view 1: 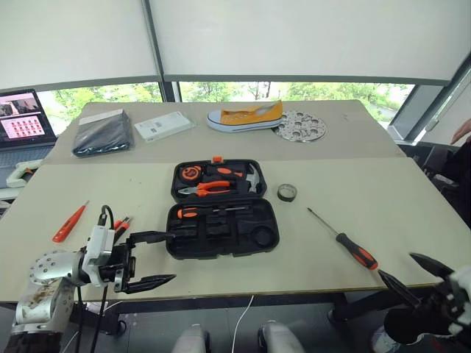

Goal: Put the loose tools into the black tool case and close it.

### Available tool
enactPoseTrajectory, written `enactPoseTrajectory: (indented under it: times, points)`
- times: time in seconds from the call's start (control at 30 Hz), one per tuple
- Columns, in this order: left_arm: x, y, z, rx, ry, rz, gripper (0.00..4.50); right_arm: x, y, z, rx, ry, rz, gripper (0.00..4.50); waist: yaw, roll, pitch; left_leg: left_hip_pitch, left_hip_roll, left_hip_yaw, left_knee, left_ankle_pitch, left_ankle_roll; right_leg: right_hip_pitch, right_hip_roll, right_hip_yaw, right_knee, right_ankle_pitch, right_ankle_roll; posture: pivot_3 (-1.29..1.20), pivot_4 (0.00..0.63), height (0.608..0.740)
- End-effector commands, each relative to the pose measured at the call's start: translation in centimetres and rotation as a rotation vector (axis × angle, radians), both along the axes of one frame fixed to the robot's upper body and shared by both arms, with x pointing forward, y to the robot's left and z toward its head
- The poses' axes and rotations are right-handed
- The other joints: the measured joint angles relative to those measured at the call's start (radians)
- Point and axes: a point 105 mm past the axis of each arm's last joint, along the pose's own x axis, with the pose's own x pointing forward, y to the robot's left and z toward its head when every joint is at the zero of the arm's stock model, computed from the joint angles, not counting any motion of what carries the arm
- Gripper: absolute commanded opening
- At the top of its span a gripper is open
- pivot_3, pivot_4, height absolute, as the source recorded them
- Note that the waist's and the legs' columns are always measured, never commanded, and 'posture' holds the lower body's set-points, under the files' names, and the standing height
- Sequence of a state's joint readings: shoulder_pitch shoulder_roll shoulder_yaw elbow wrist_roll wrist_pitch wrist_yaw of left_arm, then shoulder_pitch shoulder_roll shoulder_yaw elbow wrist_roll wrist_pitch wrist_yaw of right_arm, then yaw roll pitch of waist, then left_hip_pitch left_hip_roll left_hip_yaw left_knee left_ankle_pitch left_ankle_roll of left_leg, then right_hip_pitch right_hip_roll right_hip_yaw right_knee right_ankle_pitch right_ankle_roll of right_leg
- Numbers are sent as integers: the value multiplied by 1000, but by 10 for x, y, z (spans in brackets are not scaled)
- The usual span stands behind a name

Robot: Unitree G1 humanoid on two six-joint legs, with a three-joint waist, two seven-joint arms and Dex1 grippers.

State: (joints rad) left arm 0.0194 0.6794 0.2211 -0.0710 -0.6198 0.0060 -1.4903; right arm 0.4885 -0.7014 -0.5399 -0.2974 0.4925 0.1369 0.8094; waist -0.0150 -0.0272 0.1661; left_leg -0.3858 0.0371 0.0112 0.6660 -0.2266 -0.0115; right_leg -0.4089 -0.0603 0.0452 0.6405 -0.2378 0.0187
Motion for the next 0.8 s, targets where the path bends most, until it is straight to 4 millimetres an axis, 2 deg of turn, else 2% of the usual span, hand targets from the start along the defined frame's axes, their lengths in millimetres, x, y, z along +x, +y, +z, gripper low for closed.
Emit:
enactPoseTrajectory:
  times: [0.03,0.2,0.27,0.4,0.53,0.63,0.67,0.73,0.8]
  points:
    - [4,-12,11,-35,-30,0,4447,16,12,1,-38,166,46,4500,2,0,0,-1,-1,0,0,0,0,0,1,-1,0,0,0,0,150,740]
    - [6,-20,14,-33,-31,-18,4447,30,7,-13,-129,352,28,4500,8,-1,0,-9,-3,0,0,0,0,-9,2,-1,0,0,0,0,150,740]
    - [6,-21,13,-27,-30,-20,4447,37,4,-20,-182,383,22,4500,8,-1,0,-15,-4,0,0,0,0,-13,3,-1,-1,4,7,0,150,740]
    - [-3,-23,10,-17,-8,-39,4500,45,1,-25,-193,390,-8,3547,2,-1,0,-17,-4,0,0,-1,2,-14,3,-1,-3,3,9,0,150,740]
    - [-3,-22,11,-31,-21,-14,4500,45,1,-20,-153,354,-25,2171,3,-2,0,-17,-4,0,0,-1,2,-13,3,-1,-7,5,11,0,150,740]
    - [-4,-25,14,-55,-28,-5,4500,49,1,-6,-79,221,-39,1142,7,-2,0,-17,-4,0,0,-1,2,-12,3,-1,-9,6,12,0,150,740]
    - [-3,-26,16,-75,-36,12,4500,50,9,4,-58,131,22,1018,8,-2,0,-18,-4,0,0,-1,2,-12,3,-1,-9,6,12,0,150,740]
    - [0,-25,18,-104,-44,55,4500,51,37,28,-29,-44,214,1023,5,-1,0,-19,-4,1,1,-1,2,-12,2,0,-10,7,13,0,150,740]
    - [2,-24,19,-117,-42,87,4500,52,53,40,-25,-120,321,1023,-5,-1,0,-18,-4,1,1,-1,2,-12,3,0,-10,8,14,0,150,740]
